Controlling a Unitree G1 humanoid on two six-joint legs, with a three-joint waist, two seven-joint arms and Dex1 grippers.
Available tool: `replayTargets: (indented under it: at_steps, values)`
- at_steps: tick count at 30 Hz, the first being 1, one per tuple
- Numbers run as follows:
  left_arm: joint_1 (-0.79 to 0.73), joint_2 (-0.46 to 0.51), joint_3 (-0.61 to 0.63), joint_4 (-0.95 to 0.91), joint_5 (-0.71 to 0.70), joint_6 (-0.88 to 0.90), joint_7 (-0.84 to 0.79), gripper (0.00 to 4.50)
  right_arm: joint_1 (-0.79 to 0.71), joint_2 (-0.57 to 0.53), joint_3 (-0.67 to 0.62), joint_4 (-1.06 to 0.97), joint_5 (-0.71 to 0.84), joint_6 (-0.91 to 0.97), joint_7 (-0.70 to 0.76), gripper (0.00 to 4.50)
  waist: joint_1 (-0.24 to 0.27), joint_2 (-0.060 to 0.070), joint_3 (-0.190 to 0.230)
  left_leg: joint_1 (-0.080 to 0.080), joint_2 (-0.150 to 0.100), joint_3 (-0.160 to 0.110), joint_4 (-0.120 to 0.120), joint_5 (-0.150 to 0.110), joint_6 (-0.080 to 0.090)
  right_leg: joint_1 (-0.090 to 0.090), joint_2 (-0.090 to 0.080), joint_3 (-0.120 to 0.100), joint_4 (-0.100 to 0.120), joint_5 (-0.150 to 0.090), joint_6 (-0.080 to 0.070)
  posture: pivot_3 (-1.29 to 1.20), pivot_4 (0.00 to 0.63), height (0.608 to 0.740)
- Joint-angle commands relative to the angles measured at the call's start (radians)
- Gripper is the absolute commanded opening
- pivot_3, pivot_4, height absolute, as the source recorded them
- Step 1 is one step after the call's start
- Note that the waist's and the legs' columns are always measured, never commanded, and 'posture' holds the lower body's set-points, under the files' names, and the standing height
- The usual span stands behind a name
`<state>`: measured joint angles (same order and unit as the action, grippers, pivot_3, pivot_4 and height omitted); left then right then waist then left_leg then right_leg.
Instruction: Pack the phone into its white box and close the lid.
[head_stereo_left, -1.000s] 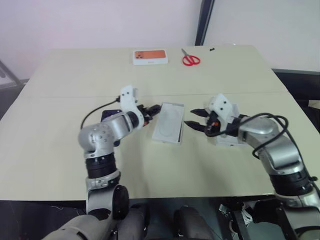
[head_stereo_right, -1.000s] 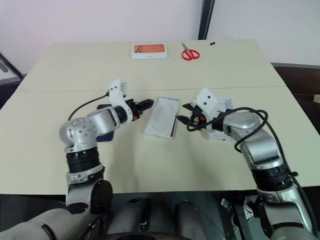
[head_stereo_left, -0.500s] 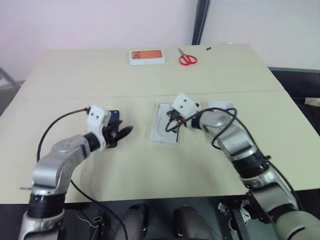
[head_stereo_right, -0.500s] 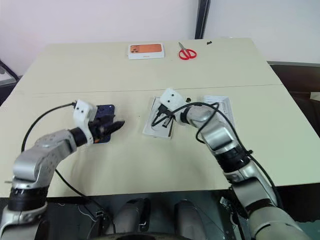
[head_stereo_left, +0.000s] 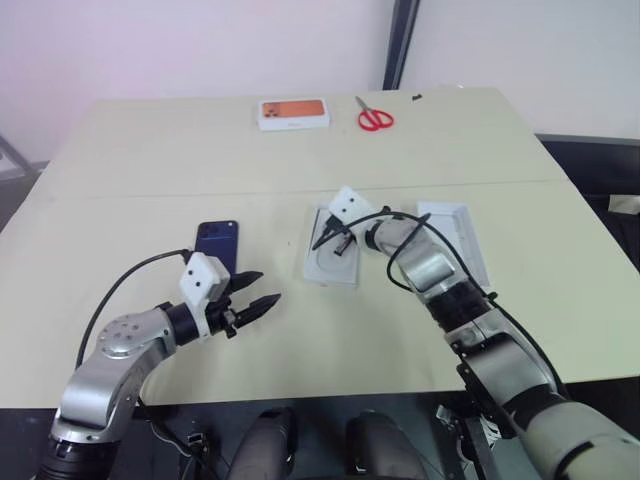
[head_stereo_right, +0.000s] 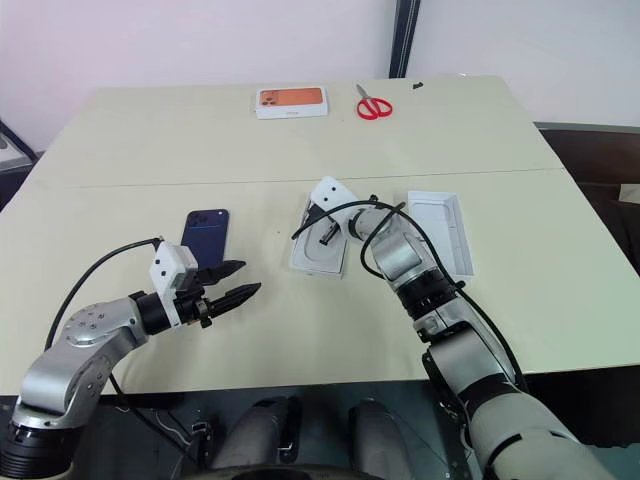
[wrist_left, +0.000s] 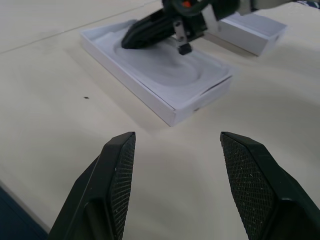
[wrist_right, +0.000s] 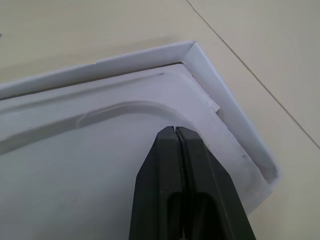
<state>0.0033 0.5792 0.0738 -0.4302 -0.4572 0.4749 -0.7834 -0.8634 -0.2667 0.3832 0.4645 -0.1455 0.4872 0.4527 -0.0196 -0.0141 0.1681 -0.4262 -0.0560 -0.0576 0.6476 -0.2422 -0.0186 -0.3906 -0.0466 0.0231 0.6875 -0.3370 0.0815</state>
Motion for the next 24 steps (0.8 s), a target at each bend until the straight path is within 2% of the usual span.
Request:
replayTargets:
  at_steps: [1, 9, 18, 20, 22, 24]
  values:
    - [0.006, 0.009, -0.008, -0.037, 0.006, -0.028, -0.005, 2.85, -0.037, 0.015, -0.008, 0.040, -0.038, -0.073, -0.026, 0.04, 0.001, 0.000, 0.000, 0.000, 0.000, 0.000, 0.000, 0.000, 0.000, 0.000, 0.000, 0.000, 0.000, 0.000, 0.000, 0.00, 0.150, 0.740]
    - [0.013, 0.001, -0.020, -0.039, 0.012, -0.032, 0.008, 2.85, 0.005, 0.007, -0.038, 0.001, -0.041, -0.179, -0.013, 0.04, -0.001, 0.000, 0.000, 0.000, 0.000, 0.000, 0.000, 0.000, 0.000, 0.000, 0.000, 0.000, 0.000, 0.000, 0.000, 0.00, 0.150, 0.740]
    - [0.023, -0.003, 0.027, -0.032, -0.003, -0.035, 0.041, 2.85, 0.204, -0.160, -0.105, -0.497, 0.165, -0.067, 0.329, 0.04, 0.006, 0.000, 0.000, 0.000, 0.000, 0.000, 0.000, -0.003, 0.004, 0.001, 0.000, 0.000, 0.000, 0.000, 0.000, 0.00, 0.150, 0.740]
    - [0.026, 0.004, 0.042, -0.025, -0.003, -0.039, 0.041, 2.85, 0.251, -0.192, -0.118, -0.589, 0.232, -0.015, 0.400, 0.58, 0.006, 0.000, 0.000, 0.000, 0.000, -0.001, 0.000, -0.003, 0.005, 0.001, 0.000, 0.000, 0.000, 0.000, 0.000, 0.00, 0.150, 0.740]
    - [0.030, 0.013, 0.054, -0.017, -0.003, -0.046, 0.032, 2.85, 0.306, -0.242, -0.092, -0.678, 0.251, -0.002, 0.462, 1.34, 0.006, 0.000, 0.000, 0.000, 0.000, -0.001, 0.000, -0.003, 0.005, 0.001, 0.000, 0.000, 0.000, 0.000, 0.000, 0.00, 0.150, 0.740]
    - [0.035, 0.027, 0.054, -0.012, 0.005, -0.060, 0.016, 2.85, 0.343, -0.279, -0.059, -0.727, 0.239, -0.009, 0.494, 2.50, 0.006, 0.000, 0.000, 0.000, 0.000, -0.001, 0.000, -0.003, 0.005, 0.001, 0.000, 0.000, -0.001, 0.000, 0.000, 0.00, 0.150, 0.740]
